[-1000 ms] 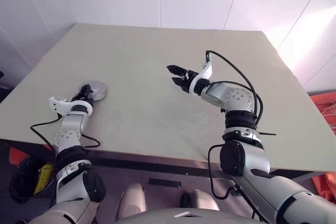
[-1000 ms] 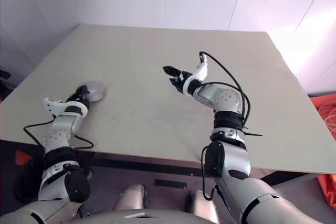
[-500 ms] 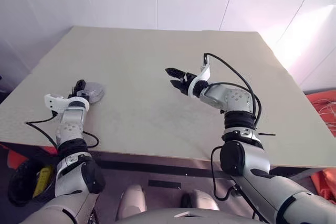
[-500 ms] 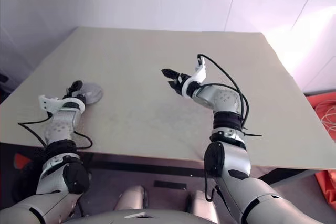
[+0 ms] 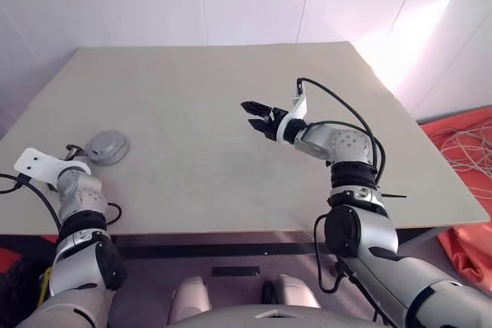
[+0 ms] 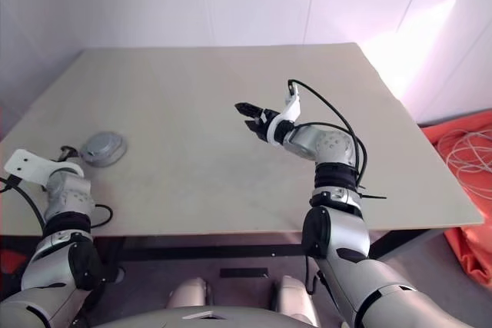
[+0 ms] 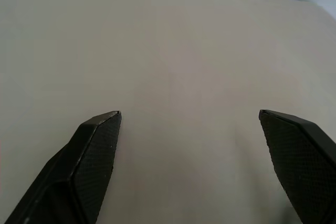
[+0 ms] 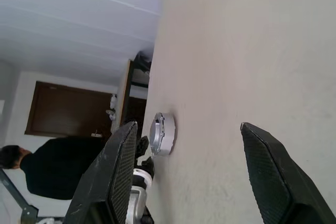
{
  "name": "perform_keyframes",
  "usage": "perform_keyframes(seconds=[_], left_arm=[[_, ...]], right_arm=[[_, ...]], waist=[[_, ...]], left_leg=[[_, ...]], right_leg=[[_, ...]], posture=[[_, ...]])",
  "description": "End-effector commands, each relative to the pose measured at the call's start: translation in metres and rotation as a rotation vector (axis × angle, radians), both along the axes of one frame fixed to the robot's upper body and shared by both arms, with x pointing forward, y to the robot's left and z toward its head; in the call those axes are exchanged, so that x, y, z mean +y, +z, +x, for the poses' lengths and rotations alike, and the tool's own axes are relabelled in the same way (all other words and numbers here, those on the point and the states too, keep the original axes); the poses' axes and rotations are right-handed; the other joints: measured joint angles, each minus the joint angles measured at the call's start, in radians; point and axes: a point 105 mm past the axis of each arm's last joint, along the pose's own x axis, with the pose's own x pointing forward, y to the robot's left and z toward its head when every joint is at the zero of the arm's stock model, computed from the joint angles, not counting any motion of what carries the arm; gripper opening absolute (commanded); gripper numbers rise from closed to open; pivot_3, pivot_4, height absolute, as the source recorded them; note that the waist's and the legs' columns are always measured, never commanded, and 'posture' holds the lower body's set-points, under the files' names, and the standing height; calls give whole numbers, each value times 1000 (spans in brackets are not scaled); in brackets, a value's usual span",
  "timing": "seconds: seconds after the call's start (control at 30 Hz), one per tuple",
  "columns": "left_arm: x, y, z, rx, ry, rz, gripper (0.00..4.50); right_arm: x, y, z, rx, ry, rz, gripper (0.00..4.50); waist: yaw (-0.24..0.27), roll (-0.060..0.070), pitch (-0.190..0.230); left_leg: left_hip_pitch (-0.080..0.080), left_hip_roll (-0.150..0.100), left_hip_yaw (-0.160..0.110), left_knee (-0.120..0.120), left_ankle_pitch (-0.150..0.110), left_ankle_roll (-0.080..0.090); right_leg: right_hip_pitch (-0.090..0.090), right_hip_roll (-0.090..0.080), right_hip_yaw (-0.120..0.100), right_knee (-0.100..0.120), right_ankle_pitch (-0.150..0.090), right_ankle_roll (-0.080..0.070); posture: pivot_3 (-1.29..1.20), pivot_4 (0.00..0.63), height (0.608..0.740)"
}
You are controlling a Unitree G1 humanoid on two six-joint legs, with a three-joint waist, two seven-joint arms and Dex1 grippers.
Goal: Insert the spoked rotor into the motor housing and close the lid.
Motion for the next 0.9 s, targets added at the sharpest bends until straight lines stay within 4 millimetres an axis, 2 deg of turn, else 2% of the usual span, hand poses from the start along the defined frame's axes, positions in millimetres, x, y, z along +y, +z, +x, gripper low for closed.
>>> perform_keyframes(seconds=[0.03,0.13,0.2,0.27,0.33,0.4,0.5,0.57,0.7,0.8,0.9], left_arm=[[2,53,15,-45,-54,259,4478],[-18,93,36,-100,-183,453,4478],[-59,121,61,-191,-420,558,4478],[-96,134,76,-273,-631,575,4478],[-148,135,84,-331,-935,537,4478],[-198,131,79,-367,-1241,480,4478],[-244,118,59,-351,-1547,427,4478],[-264,107,46,-327,-1682,385,4478],[-291,83,28,-259,-1844,358,4478],[-299,69,27,-217,-1860,381,4478],[-303,63,28,-206,-1855,395,4478]], right_arm=[[6,26,-5,-161,50,-10,3605],[5,38,-13,-344,81,-59,3605],[-3,45,-20,-555,93,-151,3605],[-8,46,-28,-674,139,-208,3605],[-20,47,-38,-775,217,-267,3605],[-37,41,-43,-870,282,-407,3605],[-62,26,-39,-944,303,-632,3605],[-77,24,-33,-986,264,-733,3605],[-97,19,-30,-995,220,-783,3605],[-112,0,-24,-967,204,-908,3605],[-114,-11,-26,-970,202,-934,3605]], waist=[[22,-1,0],[59,-4,-1],[79,-5,-1],[97,-6,-1],[102,-6,-1],[103,-6,-1],[90,-6,-1],[75,-5,-1],[55,-4,-1],[55,-4,-1],[57,-4,-1]], left_leg=[[-2,0,0,1,-1,1],[-5,0,0,2,-2,2],[-5,-1,0,3,-2,2],[-6,-3,0,5,-2,2],[-5,-6,0,6,-2,2],[-3,-10,1,8,-2,2],[3,-11,3,8,-2,3],[3,-9,3,7,-2,3],[3,-5,3,6,-2,3],[3,-4,3,7,-2,4],[4,-5,3,8,-2,5]], right_leg=[[-1,0,0,0,0,-1],[-1,-2,-2,-1,0,0],[-1,-4,-2,-1,1,1],[1,-6,-3,-1,-2,8],[3,-10,-2,-1,-3,8],[5,-12,1,0,-2,8],[9,-13,2,0,1,3],[9,-12,2,1,-1,6],[8,-7,1,1,-3,3],[9,-6,1,1,-3,3],[9,-7,1,0,-2,2]], posture=[[0,0,740],[0,0,740],[0,0,740],[0,0,740],[0,0,740],[0,0,740],[0,0,740],[0,0,740],[0,0,740],[0,0,740],[0,0,740]])
